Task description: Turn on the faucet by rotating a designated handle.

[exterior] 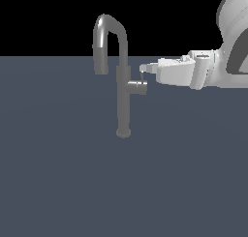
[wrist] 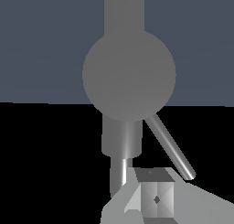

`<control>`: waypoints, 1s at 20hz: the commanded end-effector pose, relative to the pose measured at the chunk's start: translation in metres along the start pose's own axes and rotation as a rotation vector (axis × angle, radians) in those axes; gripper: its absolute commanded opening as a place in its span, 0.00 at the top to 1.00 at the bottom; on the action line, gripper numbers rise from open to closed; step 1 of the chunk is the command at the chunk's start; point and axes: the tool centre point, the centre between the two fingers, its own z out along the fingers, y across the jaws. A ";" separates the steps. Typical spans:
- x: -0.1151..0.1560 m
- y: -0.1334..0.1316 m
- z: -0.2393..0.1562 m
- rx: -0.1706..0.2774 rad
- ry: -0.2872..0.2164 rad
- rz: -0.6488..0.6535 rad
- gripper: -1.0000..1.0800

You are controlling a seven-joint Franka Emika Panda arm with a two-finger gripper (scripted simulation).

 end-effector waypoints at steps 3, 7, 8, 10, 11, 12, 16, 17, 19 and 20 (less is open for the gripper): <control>0.012 0.022 0.000 -0.007 -0.004 0.015 1.00; 0.007 0.021 0.000 -0.004 -0.003 -0.003 1.00; 0.012 0.024 0.000 -0.005 -0.004 0.000 1.00; 0.022 0.032 0.000 -0.006 -0.004 0.005 1.00; 0.027 0.035 0.000 -0.007 -0.004 0.008 1.00; 0.032 0.039 0.000 -0.008 -0.004 0.011 1.00; 0.024 0.036 0.000 -0.007 -0.008 -0.018 1.00; 0.031 0.037 0.000 -0.007 -0.007 -0.014 1.00; 0.043 0.040 0.000 -0.008 -0.007 -0.005 1.00; 0.049 0.042 0.000 -0.008 -0.006 -0.001 1.00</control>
